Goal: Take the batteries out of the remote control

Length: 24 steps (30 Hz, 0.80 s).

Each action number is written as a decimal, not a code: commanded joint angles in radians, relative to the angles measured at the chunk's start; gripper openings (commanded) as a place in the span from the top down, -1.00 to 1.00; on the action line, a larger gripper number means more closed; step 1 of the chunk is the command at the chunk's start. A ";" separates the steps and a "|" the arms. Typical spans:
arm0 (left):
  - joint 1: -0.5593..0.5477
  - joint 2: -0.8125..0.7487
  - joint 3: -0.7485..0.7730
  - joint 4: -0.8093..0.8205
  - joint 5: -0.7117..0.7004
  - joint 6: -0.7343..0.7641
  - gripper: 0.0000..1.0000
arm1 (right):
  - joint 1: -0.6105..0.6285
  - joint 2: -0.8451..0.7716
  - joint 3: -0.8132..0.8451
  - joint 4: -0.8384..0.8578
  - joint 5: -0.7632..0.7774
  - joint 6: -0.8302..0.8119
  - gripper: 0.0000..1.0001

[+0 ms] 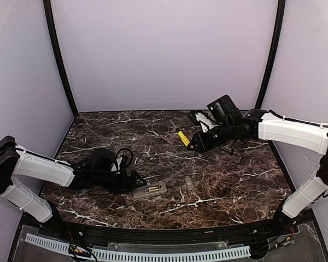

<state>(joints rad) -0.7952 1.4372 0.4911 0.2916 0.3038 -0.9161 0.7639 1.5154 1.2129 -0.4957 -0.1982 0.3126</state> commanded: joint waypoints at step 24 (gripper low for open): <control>0.001 -0.293 0.369 -0.225 0.455 0.508 -0.79 | 0.087 -0.142 -0.135 0.285 -0.792 -0.112 1.00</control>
<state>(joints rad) -0.7948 1.1007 0.7742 0.0570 0.5812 -0.4660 0.8268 1.3739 1.0748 -0.2565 -0.8589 0.2176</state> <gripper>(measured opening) 0.914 0.135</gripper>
